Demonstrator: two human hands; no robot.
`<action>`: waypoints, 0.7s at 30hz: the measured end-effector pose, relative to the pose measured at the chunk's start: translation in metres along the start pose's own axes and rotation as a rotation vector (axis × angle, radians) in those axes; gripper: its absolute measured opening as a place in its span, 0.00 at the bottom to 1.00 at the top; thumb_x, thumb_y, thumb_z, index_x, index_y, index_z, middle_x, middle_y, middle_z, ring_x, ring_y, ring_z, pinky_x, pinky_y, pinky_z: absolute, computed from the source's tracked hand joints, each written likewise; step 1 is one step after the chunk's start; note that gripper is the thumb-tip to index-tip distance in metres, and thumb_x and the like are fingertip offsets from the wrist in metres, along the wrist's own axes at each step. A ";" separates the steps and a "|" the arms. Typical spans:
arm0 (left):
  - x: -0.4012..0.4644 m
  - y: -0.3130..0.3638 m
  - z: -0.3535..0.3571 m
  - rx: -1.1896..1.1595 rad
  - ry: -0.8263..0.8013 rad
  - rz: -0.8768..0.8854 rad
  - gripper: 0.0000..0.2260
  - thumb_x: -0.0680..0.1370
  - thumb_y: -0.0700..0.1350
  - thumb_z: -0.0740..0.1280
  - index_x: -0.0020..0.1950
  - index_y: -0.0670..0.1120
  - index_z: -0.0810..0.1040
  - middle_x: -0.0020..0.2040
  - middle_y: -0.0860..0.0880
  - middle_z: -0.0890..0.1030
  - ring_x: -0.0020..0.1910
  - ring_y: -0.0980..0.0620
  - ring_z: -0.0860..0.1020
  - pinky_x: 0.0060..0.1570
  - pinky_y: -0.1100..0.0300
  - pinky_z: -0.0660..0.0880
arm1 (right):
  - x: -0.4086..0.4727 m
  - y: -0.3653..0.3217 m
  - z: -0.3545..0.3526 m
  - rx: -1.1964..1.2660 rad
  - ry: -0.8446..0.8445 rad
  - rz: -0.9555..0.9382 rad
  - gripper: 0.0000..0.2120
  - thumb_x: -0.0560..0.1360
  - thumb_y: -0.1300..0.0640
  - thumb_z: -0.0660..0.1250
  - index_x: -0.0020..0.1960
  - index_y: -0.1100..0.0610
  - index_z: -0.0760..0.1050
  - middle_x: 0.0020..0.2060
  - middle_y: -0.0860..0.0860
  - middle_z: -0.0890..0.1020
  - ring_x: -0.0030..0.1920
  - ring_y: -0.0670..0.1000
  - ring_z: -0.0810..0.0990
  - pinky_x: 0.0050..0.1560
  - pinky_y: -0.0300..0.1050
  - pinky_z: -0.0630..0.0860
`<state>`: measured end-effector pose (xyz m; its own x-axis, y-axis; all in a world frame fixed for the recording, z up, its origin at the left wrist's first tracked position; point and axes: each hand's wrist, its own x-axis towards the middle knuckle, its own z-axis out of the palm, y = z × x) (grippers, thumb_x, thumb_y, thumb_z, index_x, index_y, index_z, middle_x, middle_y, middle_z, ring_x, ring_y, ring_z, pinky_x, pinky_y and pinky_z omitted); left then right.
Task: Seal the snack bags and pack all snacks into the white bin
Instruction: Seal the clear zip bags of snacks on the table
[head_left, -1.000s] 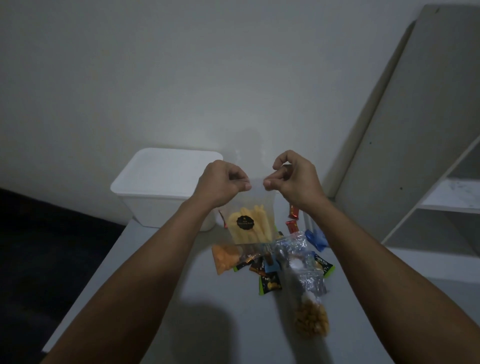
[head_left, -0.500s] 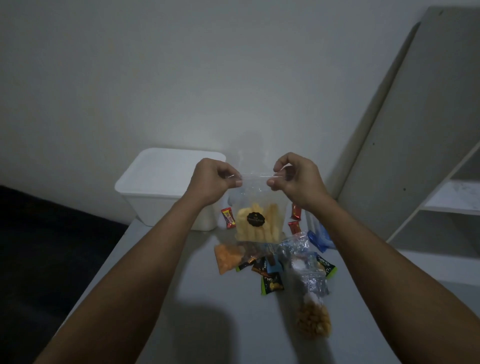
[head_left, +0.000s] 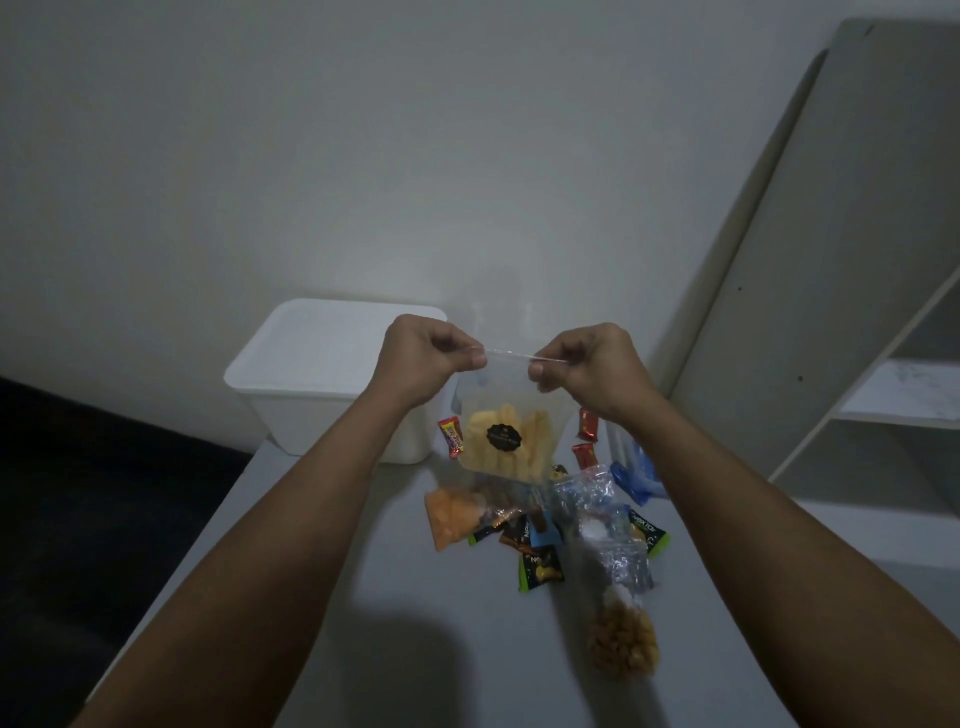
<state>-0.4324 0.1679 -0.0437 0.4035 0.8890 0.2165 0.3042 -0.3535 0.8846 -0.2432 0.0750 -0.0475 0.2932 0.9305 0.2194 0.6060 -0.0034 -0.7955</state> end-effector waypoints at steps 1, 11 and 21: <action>0.000 0.001 0.002 0.009 0.032 -0.009 0.13 0.66 0.42 0.79 0.48 0.42 0.84 0.44 0.47 0.85 0.43 0.56 0.81 0.51 0.59 0.77 | 0.000 0.000 0.002 0.005 0.040 0.002 0.03 0.72 0.58 0.75 0.44 0.57 0.85 0.35 0.53 0.86 0.37 0.49 0.86 0.47 0.50 0.83; -0.009 0.014 0.025 -0.448 -0.029 -0.429 0.11 0.75 0.47 0.71 0.46 0.39 0.82 0.40 0.44 0.84 0.39 0.50 0.81 0.42 0.54 0.82 | -0.007 0.000 0.020 -0.059 0.235 -0.110 0.09 0.72 0.57 0.75 0.50 0.59 0.85 0.41 0.55 0.87 0.40 0.50 0.86 0.50 0.50 0.82; -0.009 0.014 0.028 -0.422 -0.012 -0.248 0.04 0.77 0.38 0.68 0.44 0.40 0.81 0.38 0.46 0.83 0.38 0.53 0.81 0.46 0.56 0.80 | -0.001 0.000 0.008 0.128 0.083 -0.030 0.06 0.73 0.55 0.74 0.46 0.58 0.85 0.38 0.52 0.86 0.40 0.50 0.86 0.49 0.52 0.83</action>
<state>-0.4078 0.1464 -0.0446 0.3736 0.9273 -0.0243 0.0167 0.0195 0.9997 -0.2492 0.0765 -0.0522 0.3394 0.8962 0.2859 0.5181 0.0756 -0.8520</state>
